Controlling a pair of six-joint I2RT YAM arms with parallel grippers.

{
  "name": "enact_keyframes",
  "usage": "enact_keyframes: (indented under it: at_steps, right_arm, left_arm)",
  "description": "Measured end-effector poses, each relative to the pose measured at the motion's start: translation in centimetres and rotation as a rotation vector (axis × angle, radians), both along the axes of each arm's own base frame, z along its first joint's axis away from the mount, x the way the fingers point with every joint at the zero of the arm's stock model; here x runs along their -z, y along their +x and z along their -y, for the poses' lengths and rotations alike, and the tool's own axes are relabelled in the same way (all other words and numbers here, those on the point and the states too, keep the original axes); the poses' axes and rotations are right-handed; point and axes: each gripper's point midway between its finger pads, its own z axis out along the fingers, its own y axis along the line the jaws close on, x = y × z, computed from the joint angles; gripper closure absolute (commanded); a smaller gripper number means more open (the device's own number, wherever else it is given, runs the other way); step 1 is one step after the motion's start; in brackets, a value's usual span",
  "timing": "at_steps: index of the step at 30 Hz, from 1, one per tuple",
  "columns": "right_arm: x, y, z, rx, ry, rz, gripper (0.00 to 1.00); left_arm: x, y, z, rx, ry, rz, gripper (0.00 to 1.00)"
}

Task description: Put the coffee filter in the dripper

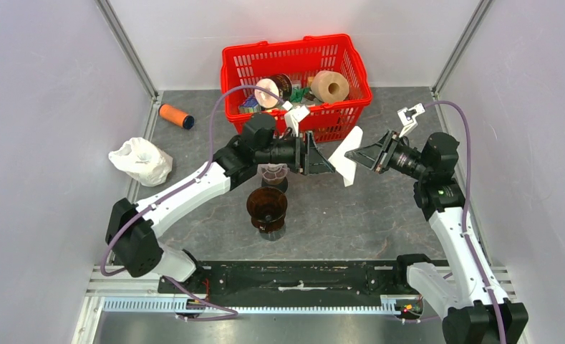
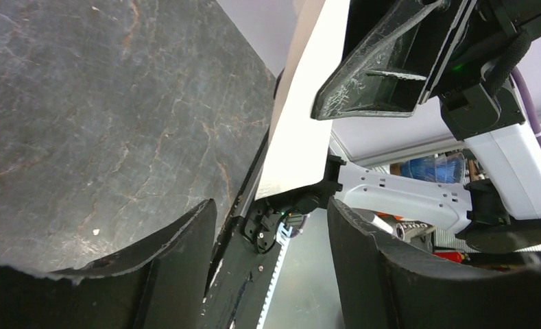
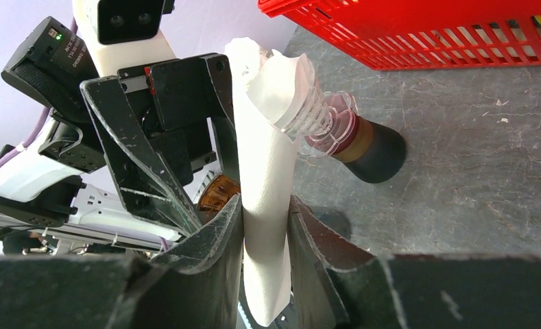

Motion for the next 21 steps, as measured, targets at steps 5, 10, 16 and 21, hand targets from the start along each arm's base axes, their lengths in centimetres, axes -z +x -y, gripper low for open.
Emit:
enact_keyframes:
  at_steps: [5,10,16,21]
  right_arm:
    - [0.3,0.2,0.0,0.001,-0.002,-0.013,0.64]
    - [0.4,0.3,-0.1,0.004,-0.005,-0.016,0.64]
    - [0.8,0.2,-0.2,0.003,-0.015,-0.02,0.64]
    - [1.0,0.1,-0.4,-0.004,-0.024,-0.021,0.64]
  left_arm:
    - [0.2,-0.8,1.4,0.055,0.001,-0.013,0.41]
    - [0.2,-1.4,2.2,0.085,-0.001,-0.016,0.52]
    - [0.4,-1.4,2.7,0.099,-0.007,-0.029,0.55]
    - [0.4,-1.2,3.0,0.1,-0.022,-0.04,0.55]
